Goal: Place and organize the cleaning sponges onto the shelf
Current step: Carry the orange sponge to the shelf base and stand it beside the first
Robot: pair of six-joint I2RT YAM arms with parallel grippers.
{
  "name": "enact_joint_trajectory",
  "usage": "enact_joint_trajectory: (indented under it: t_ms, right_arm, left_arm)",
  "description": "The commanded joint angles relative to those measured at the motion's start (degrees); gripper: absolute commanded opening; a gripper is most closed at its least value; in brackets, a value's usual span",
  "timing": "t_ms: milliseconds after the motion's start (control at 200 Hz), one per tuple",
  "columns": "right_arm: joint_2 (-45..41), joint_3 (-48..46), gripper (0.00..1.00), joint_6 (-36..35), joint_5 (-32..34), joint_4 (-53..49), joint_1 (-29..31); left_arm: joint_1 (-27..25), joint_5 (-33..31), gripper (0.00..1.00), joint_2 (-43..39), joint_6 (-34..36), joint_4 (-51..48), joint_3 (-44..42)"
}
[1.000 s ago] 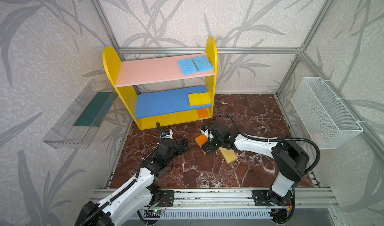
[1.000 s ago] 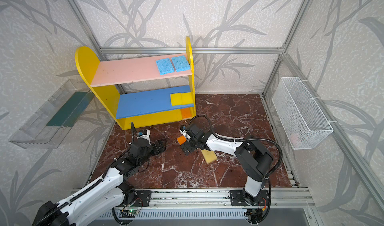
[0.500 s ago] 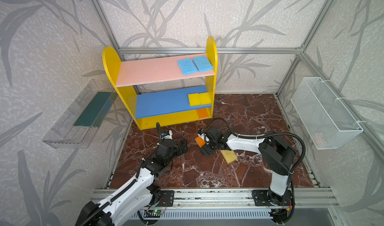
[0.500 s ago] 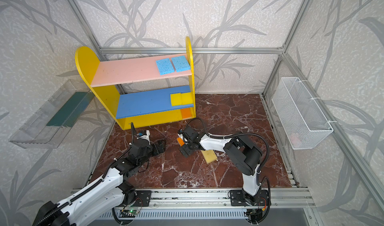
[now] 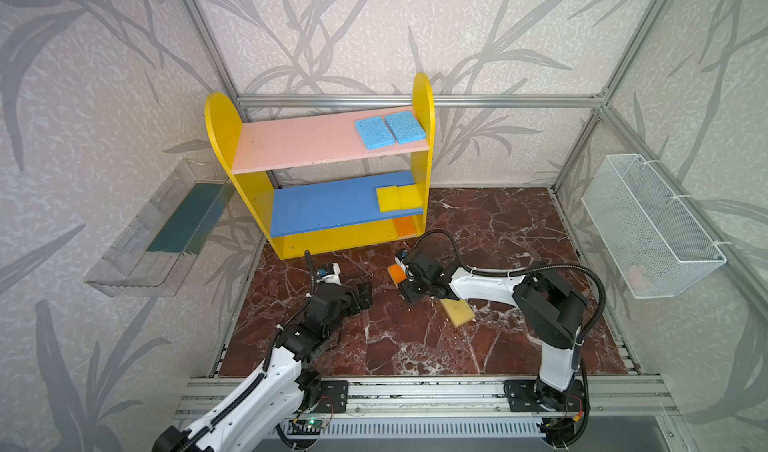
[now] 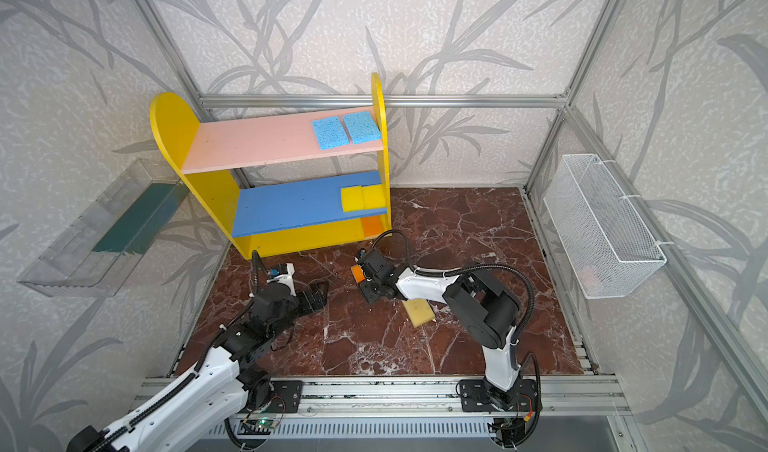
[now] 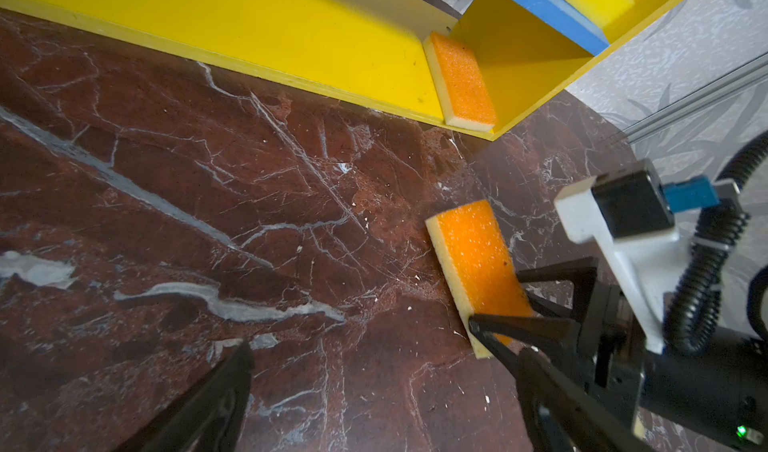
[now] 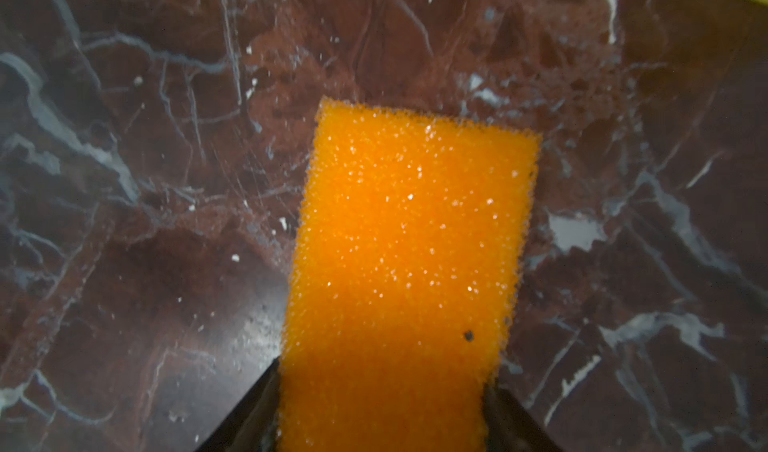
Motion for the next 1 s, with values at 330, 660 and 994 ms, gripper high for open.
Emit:
enact_joint_trajectory:
  t_ms: [330, 660, 994]
  right_arm:
    - [13.28, 17.23, 0.64, 5.60, 9.91, 9.44, 0.04]
    - [21.41, 28.67, 0.80, 5.56, 11.62, 7.71, -1.83]
    - [15.45, 21.94, 0.93, 5.08, 6.66, 12.61, -2.56]
  left_arm:
    - [0.36, 3.74, 0.99, -6.35, -2.76, -3.24, -5.26]
    - [0.29, 4.24, 0.98, -7.90, -1.70, -5.85, -4.66]
    - [0.39, 3.44, 0.95, -7.69, -2.23, -5.78, -4.54]
